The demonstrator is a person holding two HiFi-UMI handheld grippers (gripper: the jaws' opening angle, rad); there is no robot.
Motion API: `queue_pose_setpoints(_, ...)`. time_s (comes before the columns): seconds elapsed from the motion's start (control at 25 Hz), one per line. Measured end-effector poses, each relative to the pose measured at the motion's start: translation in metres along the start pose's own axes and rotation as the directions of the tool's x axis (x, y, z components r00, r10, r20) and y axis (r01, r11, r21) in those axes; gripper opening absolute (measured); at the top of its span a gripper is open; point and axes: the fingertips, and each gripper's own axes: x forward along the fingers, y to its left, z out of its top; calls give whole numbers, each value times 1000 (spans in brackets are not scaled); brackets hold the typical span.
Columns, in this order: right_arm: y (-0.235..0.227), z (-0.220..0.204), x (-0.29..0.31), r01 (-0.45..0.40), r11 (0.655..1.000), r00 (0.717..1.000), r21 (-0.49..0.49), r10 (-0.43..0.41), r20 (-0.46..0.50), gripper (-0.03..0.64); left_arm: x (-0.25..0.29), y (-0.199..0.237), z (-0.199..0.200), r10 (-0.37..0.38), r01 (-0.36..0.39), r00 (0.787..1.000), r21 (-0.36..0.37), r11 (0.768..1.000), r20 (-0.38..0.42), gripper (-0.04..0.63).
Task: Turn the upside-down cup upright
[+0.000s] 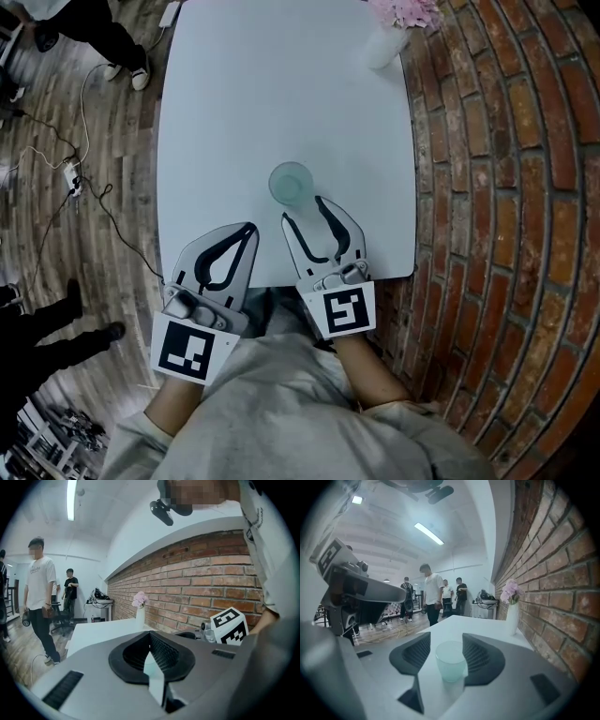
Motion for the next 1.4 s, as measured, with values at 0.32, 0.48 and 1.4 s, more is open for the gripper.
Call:
queue_pose_setpoints(0.32,-5,-15,12,6,1000,999,5,-5,-36,262,3,4,-3,3,-3,1000,-1,1000,-11,11)
queue_pose_setpoints(0.48,-6,-21,21,17,999,998,49,-14,-55,288,2,7,-5,7,-7,1000,-3,1000,-16,11)
queue_pose_setpoints(1.4,-10,-61,60,25,999,989,46,-19,-144,394,2,21,-15,22,-22,999,-18,1000,-44,11)
